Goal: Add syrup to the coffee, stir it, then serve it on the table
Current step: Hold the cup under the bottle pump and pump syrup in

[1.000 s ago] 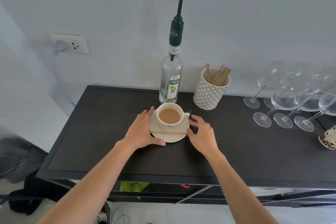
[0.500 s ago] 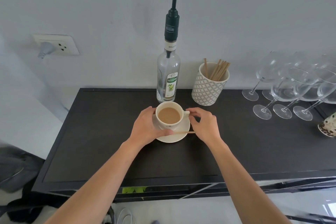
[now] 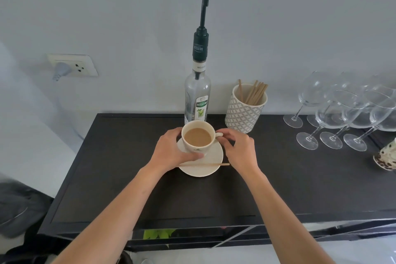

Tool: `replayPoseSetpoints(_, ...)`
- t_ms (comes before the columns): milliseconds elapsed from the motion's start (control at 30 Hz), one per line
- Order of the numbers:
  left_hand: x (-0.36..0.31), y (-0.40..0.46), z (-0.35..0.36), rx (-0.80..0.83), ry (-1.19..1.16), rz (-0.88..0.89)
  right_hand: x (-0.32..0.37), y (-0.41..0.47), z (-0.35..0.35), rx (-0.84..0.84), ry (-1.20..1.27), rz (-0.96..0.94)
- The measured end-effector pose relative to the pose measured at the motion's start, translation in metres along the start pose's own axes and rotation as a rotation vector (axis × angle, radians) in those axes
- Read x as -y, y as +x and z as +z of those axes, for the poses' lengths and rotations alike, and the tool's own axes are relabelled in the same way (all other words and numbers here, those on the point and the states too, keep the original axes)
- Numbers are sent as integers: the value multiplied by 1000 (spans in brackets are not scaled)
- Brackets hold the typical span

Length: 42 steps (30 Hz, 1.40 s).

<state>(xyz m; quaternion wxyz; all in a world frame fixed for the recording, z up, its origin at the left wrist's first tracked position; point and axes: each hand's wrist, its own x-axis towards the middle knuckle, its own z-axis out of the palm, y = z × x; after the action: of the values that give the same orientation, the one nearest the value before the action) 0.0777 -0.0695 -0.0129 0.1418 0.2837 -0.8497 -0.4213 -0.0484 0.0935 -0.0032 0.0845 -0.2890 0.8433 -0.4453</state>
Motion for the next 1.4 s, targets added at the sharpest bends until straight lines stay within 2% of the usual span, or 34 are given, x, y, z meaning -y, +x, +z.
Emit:
replayPoseSetpoints(167,-20,7,-28,-2,-89,96,31,9,-10,-130,-33,-158)
replayPoseSetpoints(333,-49,17,-50,-16,-136,164,63,22,-27,-228,23,-225)
replayPoseSetpoints(633,-108,37,-80,-216,-111,265,114,43,-64,-259,67,-269)
replayPoseSetpoints(733,-124,41,-88,-273,-84,299,126,49,-83,-184,76,-284)
replayPoseSetpoints(867,-138,46,-97,-288,-149,291,149,63,-130,81,95,-321)
replayPoseSetpoints(900,-140,46,-98,-288,-152,295,159,69,-142,94,112,-332)
replayPoseSetpoints(1000,-145,51,-103,-283,-177,305,200,93,-160,-16,202,-323)
replayPoseSetpoints(1067,-148,54,-103,-285,-177,309,227,109,-157,-15,139,-278)
replayPoseSetpoints(1167,-151,57,-102,-276,-180,327,249,132,-142,146,-5,-214)
replayPoseSetpoints(1267,-152,60,-102,-262,-177,330,253,145,-130,321,24,-140)
replayPoseSetpoints(1400,-151,63,-103,-270,-161,321,247,153,-121,394,103,-138)
